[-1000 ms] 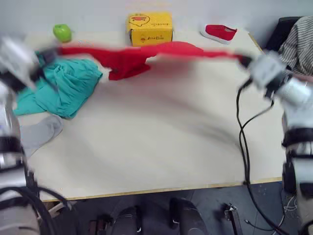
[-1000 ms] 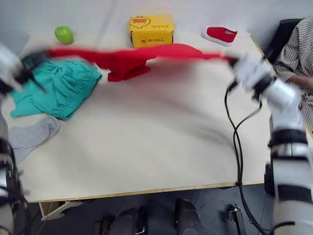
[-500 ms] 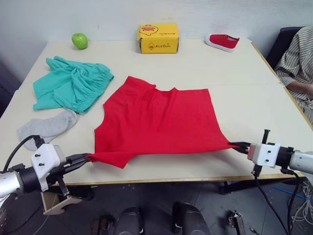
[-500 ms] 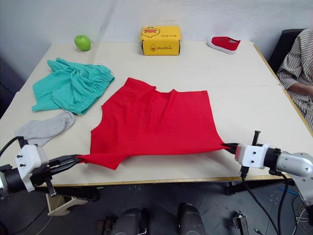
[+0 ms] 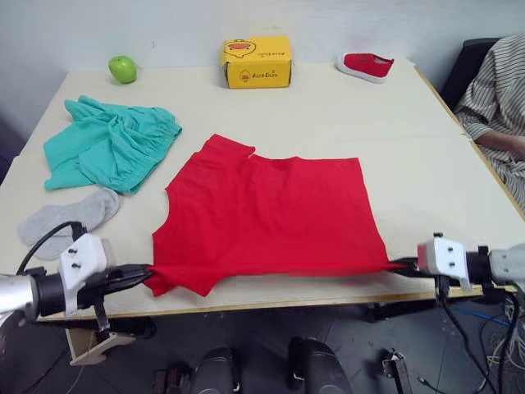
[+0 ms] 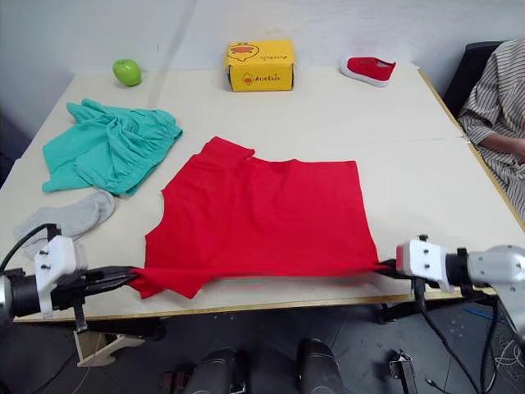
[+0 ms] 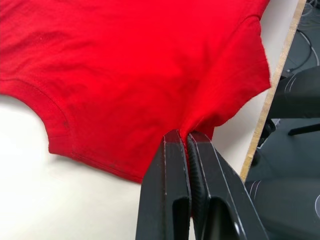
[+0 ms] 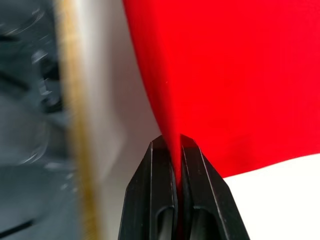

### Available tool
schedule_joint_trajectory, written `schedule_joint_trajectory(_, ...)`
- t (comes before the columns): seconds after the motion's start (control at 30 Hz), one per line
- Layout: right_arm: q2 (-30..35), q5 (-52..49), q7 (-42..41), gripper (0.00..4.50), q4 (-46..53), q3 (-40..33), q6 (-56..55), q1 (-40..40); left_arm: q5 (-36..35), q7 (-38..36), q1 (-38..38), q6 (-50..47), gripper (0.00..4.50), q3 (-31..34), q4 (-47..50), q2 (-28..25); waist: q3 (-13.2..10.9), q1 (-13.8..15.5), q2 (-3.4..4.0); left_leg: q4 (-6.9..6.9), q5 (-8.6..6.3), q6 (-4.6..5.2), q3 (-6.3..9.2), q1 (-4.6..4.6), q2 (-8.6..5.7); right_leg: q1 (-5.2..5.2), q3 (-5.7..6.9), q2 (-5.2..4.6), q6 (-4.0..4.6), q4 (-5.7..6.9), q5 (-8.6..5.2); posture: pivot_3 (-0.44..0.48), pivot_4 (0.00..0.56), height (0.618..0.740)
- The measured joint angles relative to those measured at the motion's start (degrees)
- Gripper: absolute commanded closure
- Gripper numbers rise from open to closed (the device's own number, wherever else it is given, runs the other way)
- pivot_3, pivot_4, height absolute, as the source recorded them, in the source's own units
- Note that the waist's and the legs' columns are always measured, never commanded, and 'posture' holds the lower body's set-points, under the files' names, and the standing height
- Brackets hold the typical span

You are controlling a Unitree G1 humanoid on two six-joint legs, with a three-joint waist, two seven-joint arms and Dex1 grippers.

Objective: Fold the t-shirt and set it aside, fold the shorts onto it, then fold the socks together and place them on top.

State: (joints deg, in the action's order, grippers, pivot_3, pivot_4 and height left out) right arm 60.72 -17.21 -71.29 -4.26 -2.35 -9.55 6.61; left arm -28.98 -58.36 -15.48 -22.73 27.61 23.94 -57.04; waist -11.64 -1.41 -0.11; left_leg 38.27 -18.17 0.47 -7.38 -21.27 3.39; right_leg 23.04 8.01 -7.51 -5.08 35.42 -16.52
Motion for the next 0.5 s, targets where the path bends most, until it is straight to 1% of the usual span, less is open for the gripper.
schedule_joint_trajectory(0.1,-0.94,-1.30,-1.83,4.50,-0.41,0.45,4.28,2.45,-0.02,-2.42,4.47,-1.73,4.49,-3.16,-3.71,-2.47,0.01,0.30,-0.02,-0.04,0.15,-0.37,-0.22,-0.19,0.00,0.47,-0.17,0.03,0.11,0.29,-0.10,0.000,0.150,0.740)
schedule_joint_trajectory(0.23,-0.95,-2.42,-4.63,4.50,-2.51,2.19,12.05,7.89,0.13,-5.03,14.95,-3.62,4.49,-8.44,-10.74,-4.45,0.00,0.19,-0.04,-0.01,0.19,-0.38,-0.62,-0.18,0.03,0.67,-0.36,0.07,0.12,0.43,-0.10,0.000,0.150,0.740)
schedule_joint_trajectory(0.3,-1.10,-2.51,-5.57,4.50,-4.05,2.35,14.87,10.88,1.01,-5.77,20.38,-3.51,4.49,-11.21,-14.75,-4.49,0.00,0.05,-0.04,-0.01,0.19,-0.35,-0.80,-0.15,0.01,0.69,-0.44,0.07,0.08,0.42,-0.08,0.000,0.150,0.740)
schedule_joint_trajectory(0.4,-3.01,-2.27,-6.07,4.50,-6.97,2.96,18.09,15.34,3.23,-6.83,29.29,-3.34,4.49,-16.90,-22.26,-3.76,0.03,-0.10,-0.10,-0.01,0.19,-0.35,-1.01,-0.10,0.01,0.70,-0.48,0.11,0.06,0.45,-0.07,0.000,0.150,0.740)
schedule_joint_trajectory(0.5,-4.75,-1.35,-6.13,4.50,-8.86,4.33,19.19,16.83,5.26,-7.55,33.54,-1.97,4.49,-19.68,-27.45,-2.48,0.03,-0.17,-0.10,-0.04,0.19,-0.37,-1.16,-0.13,-0.12,0.75,-0.51,0.18,0.06,0.58,-0.07,0.000,0.150,0.740)
